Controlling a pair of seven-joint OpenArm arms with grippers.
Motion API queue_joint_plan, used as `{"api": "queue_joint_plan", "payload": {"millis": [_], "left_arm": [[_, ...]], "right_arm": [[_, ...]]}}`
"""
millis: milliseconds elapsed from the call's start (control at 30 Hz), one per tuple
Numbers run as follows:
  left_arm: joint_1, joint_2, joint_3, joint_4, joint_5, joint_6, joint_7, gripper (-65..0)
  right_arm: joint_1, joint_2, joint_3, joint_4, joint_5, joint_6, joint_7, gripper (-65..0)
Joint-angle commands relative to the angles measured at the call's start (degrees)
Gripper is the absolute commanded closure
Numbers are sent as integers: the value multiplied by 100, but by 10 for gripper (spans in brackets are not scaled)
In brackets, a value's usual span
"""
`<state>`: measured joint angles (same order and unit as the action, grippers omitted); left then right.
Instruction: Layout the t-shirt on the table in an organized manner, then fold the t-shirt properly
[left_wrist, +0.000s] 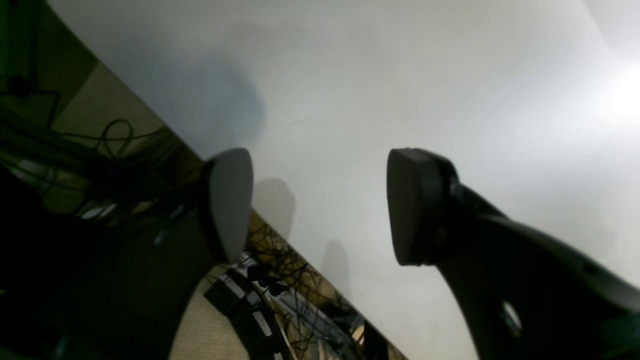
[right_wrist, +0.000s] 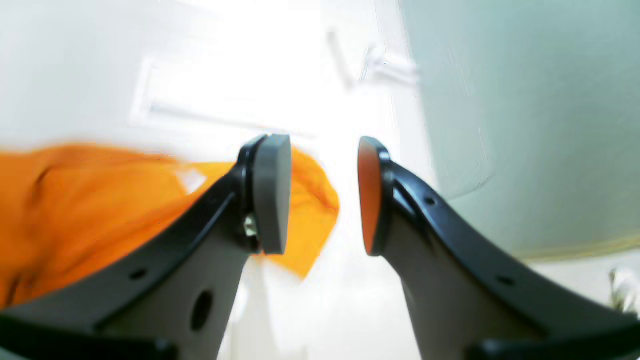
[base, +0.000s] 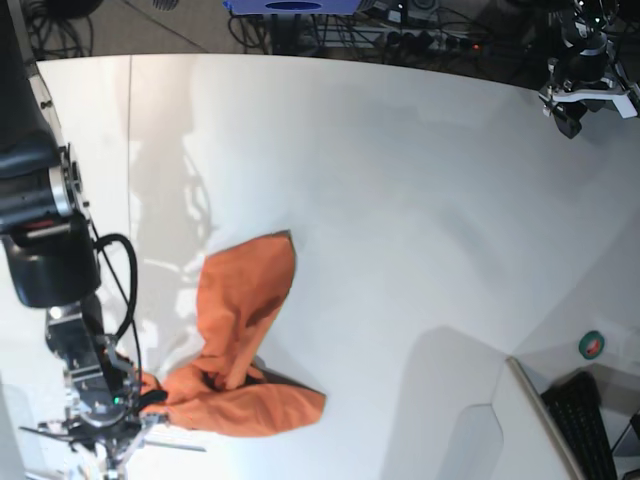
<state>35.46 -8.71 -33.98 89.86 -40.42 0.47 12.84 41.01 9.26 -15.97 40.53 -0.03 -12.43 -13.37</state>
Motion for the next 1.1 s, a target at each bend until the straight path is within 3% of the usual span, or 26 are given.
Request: {"api": "queue_joint_plan", "payload": {"millis": [0, 100, 233, 367, 500, 600, 667, 700, 800, 933, 1067], "left_arm": [[45, -83, -35, 90, 12, -16, -128, -402], [36, -83, -35, 99, 12, -16, -128, -402], [-105, -100, 167, 55, 12, -16, -128, -402], [-140, -109, 519, 99, 12, -16, -137, -402], [-236, -109, 800, 99, 12, -16, -137, -392], [-333, -144, 1081, 214, 12, -16, -128, -217], [-359, -162, 1169, 240, 12, -16, -128, -44], [-359, -171, 1169, 249, 12, -16, -128, 0], [-368, -171, 1160, 249, 12, -16, -128, 0], [-359, -180, 1108, 249, 3, -16, -128, 0], [-359, -267, 984, 257, 3, -16, -128, 0]], "right_arm": [[-27, 37, 10, 505, -27, 51, -127, -203], [-871, 2, 10, 1832, -27, 377, -874, -203], [-1794, -367, 1, 2914, -19, 623, -1288, -203], [-2339, -842, -34, 2861, -27, 851, -1613, -203], [-2682, -877, -825, 2474, -27, 843, -1332, -195], [-2690, -877, -948, 1868, -27, 843, -1024, -159], [-2655, -895, -957, 1419, -27, 851, -839, -56], [-2655, -904, -957, 1261, -27, 869, -751, 0], [-2664, -939, -957, 1076, -19, 887, -690, 0], [-2928, -1247, -1054, 1138, -27, 887, -848, 0], [-3271, -1563, -1968, 1419, -19, 843, -1006, 0]]}}
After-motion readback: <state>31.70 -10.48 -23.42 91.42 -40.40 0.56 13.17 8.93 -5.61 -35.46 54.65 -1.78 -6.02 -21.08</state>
